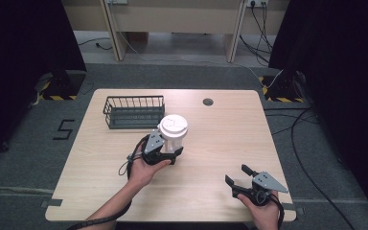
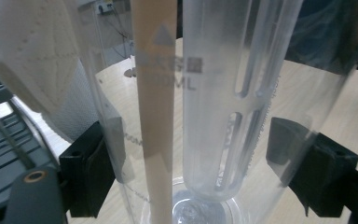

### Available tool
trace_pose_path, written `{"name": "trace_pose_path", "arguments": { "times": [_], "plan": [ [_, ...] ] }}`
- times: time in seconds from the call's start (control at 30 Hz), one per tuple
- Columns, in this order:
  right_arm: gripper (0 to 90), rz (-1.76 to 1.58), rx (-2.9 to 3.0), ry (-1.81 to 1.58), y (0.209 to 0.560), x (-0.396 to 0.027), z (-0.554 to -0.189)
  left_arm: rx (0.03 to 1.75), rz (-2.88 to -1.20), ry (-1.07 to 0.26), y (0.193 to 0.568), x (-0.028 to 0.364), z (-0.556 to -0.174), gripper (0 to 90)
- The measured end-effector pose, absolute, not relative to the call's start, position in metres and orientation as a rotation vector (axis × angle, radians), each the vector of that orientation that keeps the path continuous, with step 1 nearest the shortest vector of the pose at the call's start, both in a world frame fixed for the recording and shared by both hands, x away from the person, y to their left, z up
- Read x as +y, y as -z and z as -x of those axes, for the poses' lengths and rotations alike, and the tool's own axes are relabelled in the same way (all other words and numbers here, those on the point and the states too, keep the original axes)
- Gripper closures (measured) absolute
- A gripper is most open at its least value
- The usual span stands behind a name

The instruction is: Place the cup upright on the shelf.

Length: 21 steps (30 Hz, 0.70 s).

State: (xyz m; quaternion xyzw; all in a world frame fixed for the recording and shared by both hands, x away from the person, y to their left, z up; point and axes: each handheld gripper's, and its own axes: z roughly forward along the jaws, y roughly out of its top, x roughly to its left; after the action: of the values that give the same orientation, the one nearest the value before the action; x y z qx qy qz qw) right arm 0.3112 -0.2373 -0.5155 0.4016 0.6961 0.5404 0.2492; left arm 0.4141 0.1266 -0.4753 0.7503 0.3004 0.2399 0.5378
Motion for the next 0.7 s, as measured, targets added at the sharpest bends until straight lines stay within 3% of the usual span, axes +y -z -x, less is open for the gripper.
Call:
{"name": "trace_pose_path", "arguments": {
  "times": [0.7],
  "plan": [
    [20.1,-1.100,1.893,-1.477,0.516,-0.238,-0.312,0.778,-1.757,-0.651,0.459,0.160,-0.432,18.1]
  ]
}}
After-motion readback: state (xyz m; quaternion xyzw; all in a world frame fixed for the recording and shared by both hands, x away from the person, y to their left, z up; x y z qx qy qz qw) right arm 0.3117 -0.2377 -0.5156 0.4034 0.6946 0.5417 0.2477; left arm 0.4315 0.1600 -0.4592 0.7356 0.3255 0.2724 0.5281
